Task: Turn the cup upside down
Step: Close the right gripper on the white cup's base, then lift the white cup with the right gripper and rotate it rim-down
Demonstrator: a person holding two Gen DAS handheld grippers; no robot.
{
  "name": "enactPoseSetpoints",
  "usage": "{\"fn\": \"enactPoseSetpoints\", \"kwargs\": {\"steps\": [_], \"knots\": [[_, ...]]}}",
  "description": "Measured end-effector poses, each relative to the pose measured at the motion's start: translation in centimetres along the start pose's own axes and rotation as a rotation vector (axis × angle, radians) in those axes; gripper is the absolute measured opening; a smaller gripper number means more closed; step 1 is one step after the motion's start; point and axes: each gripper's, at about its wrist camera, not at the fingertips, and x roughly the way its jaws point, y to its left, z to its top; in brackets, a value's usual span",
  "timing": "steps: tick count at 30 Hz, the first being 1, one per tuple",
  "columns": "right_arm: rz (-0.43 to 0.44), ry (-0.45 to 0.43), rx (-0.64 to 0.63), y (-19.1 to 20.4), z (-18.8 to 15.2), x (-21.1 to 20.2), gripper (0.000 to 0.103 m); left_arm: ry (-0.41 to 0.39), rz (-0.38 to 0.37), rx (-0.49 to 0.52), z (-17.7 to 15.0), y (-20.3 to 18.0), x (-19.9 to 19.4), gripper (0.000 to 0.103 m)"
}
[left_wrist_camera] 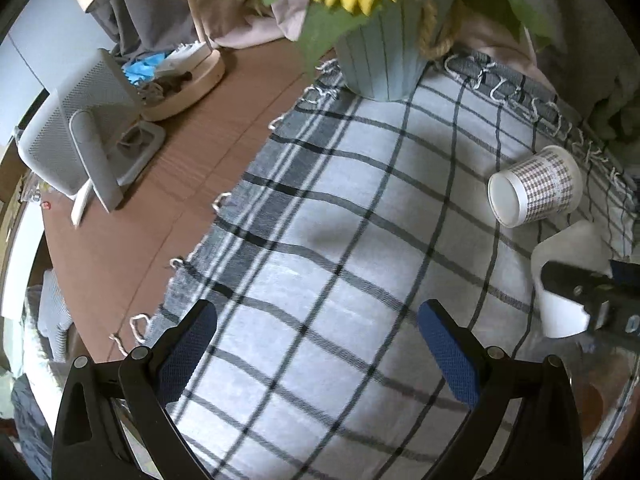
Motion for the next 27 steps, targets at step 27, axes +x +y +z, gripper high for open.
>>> {"fn": "enactPoseSetpoints", "kwargs": {"steps": [27], "knots": [[0.120, -0.117, 0.565, 6.2, -14.2, 1.4, 0.072, 0.039, -0.094, 0.273, -4.8, 6.2, -0.2, 0.103]]}}
